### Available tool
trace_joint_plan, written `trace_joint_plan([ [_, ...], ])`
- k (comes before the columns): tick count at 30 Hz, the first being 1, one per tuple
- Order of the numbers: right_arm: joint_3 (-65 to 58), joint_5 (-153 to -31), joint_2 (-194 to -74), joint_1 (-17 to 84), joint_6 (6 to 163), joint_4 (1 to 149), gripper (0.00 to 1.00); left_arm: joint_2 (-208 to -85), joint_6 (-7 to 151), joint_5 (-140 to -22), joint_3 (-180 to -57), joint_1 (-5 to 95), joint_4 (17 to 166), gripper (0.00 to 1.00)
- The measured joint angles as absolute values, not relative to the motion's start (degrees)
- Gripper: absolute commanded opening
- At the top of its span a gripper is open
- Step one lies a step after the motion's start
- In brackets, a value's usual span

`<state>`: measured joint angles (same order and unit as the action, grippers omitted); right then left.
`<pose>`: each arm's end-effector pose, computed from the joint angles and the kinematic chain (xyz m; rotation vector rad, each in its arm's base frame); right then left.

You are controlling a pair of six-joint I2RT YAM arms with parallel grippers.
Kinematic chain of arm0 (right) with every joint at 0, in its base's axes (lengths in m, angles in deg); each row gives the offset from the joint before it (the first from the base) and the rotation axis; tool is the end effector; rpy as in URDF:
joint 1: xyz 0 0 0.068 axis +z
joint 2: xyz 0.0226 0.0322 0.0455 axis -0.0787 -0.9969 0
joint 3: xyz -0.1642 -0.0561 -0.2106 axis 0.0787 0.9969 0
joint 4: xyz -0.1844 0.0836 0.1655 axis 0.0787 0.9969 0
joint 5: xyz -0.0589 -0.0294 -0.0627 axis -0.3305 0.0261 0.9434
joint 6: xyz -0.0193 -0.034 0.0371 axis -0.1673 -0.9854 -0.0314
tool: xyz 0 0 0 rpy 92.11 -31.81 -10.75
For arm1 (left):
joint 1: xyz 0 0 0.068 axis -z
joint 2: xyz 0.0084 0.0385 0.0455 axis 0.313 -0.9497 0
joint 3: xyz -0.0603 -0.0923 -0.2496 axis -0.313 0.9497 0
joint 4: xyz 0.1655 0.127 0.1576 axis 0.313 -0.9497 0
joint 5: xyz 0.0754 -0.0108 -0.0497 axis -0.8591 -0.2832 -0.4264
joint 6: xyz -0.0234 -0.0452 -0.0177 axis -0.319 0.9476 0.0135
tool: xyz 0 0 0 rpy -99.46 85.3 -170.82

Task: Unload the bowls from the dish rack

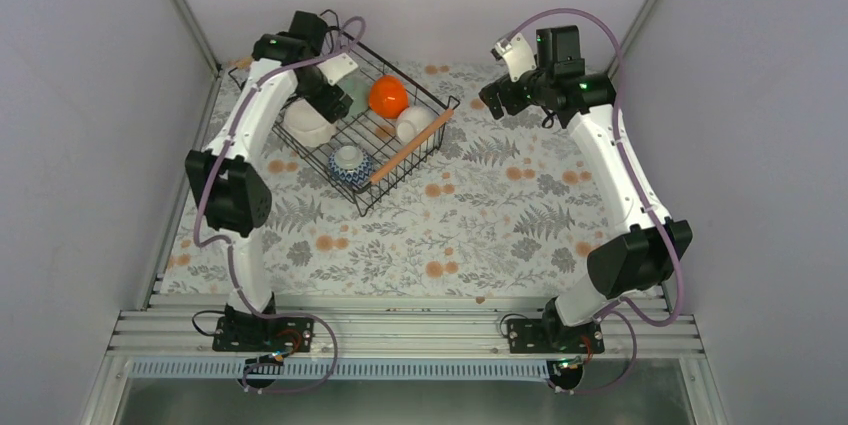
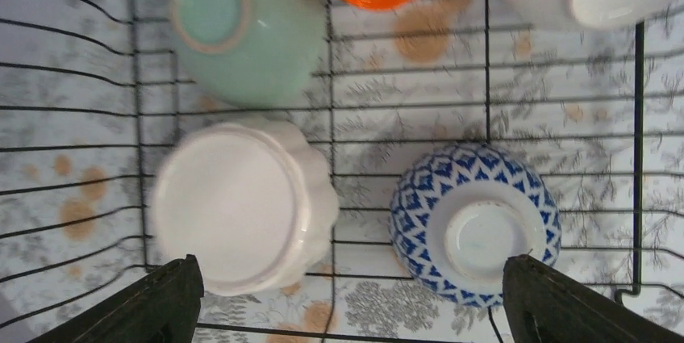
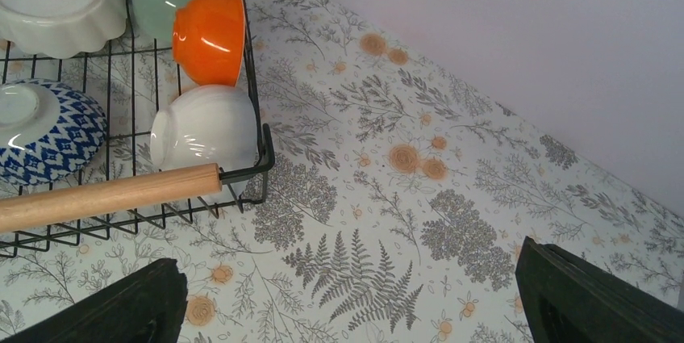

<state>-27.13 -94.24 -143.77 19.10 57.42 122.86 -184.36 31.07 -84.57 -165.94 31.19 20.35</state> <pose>0.3282 0.0915 0.4032 -0.7578 2.1326 0.1412 0.4006 -0.0949 0.3457 0.9776 2.4753 -0.0152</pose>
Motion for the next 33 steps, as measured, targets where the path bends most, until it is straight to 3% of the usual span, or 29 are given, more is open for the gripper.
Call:
trace_joint_plan([
  [11, -23.4, -92.7, -144.3, 19.1, 56.9, 122.9, 1.0, -191.0, 27.5, -89.5, -165.4, 36.8, 13.7, 0.94],
  [21, -23.4, -92.3, -145.5, 19.1, 56.2, 123.1, 1.0, -193.1, 24.5, -93.9, -157.7, 41.3, 12.6, 0.91],
  [33, -23.4, -92.4, -146.1, 19.1, 56.0, 123.5, 1.0, -193.3, 22.8, -94.6, -155.5, 41.6, 12.5, 0.86],
])
